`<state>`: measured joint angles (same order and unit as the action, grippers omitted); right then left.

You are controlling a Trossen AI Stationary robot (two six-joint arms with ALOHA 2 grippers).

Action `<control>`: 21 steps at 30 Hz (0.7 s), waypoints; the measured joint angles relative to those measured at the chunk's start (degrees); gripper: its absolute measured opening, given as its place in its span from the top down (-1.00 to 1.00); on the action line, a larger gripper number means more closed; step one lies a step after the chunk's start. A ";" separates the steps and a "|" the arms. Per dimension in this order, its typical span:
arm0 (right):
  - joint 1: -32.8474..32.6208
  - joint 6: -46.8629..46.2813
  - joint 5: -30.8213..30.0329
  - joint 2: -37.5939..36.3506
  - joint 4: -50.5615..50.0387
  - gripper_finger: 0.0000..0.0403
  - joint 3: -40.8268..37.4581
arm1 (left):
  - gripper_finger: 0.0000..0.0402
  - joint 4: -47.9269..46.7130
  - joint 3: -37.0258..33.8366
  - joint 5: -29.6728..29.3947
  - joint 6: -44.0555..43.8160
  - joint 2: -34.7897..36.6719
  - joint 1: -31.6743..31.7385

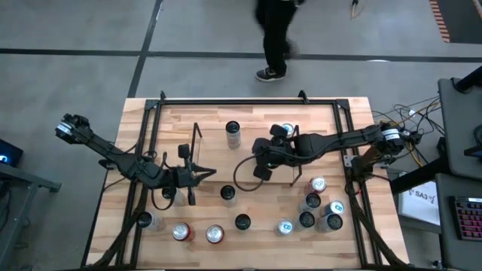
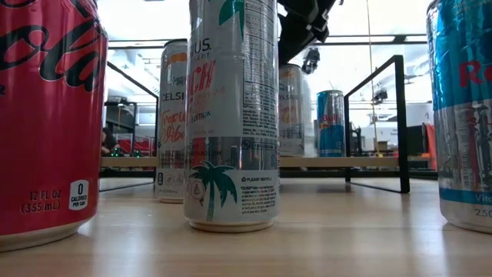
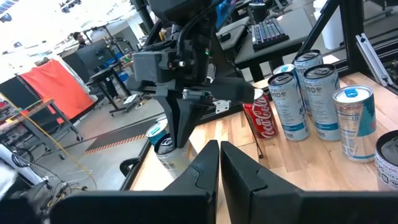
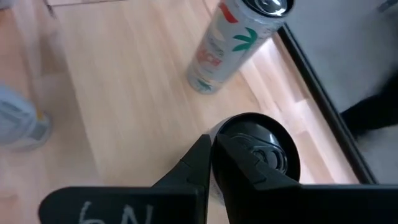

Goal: Place canned beverage on shelf
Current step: Put the right white and yellow soda can on the shelf

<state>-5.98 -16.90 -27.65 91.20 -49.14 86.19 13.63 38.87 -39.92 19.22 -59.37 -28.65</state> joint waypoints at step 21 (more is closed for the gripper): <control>3.03 1.01 -2.81 0.02 -1.89 0.91 -0.07 | 1.00 0.00 0.00 0.00 -0.02 0.00 -0.02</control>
<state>-2.96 -15.90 -30.46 91.22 -51.03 86.13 13.63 38.87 -39.92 19.20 -59.37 -28.67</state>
